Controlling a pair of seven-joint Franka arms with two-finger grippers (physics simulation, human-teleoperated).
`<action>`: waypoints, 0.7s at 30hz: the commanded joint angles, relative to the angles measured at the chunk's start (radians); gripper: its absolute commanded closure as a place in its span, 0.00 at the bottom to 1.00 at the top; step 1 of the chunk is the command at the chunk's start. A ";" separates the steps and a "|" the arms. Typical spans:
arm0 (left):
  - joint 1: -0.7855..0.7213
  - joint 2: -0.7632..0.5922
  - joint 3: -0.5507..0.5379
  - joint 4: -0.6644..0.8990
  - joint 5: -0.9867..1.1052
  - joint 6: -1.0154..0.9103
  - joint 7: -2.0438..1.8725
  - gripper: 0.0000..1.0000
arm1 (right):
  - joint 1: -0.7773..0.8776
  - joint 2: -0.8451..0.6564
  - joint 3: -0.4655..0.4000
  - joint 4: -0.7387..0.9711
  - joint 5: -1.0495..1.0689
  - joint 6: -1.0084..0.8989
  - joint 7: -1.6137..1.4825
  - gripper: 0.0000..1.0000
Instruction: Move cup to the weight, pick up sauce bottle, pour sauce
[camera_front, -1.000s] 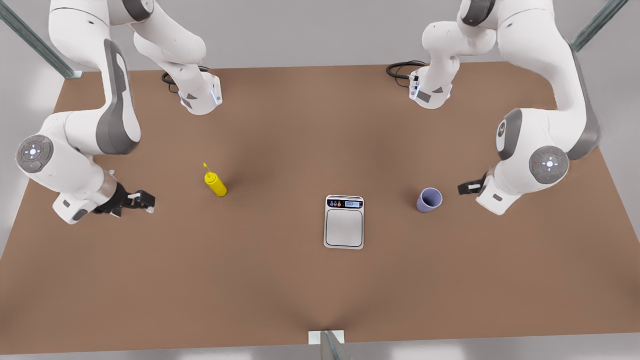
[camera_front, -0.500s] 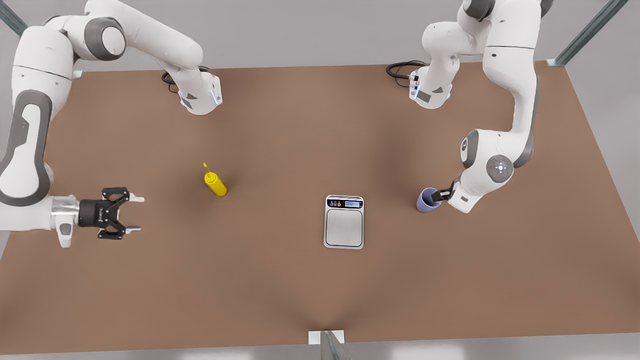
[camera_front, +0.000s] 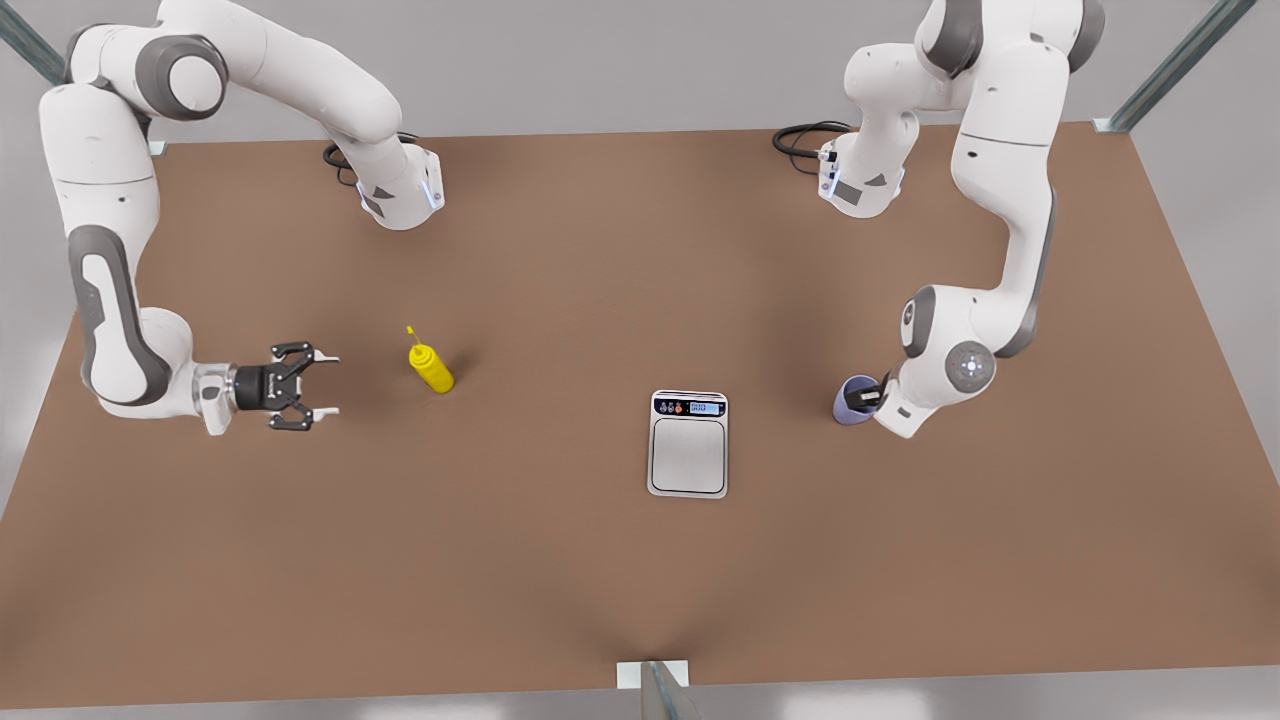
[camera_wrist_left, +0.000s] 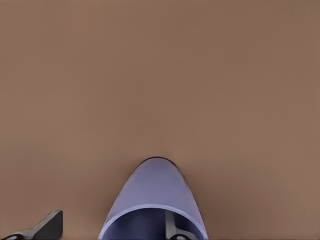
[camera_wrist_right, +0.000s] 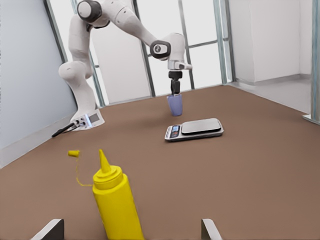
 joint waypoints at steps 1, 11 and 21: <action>0.000 0.002 0.000 0.000 0.003 0.000 0.000 0.30 | 0.001 0.000 0.002 -0.015 0.002 0.015 -0.010 0.00; 0.002 0.020 0.002 0.002 0.000 0.008 0.000 0.66 | -0.012 -0.002 0.074 -0.144 0.043 0.141 -0.081 0.00; 0.000 0.037 0.000 0.041 -0.006 0.008 -0.015 0.79 | 0.005 0.000 0.136 -0.186 0.083 0.221 -0.099 0.00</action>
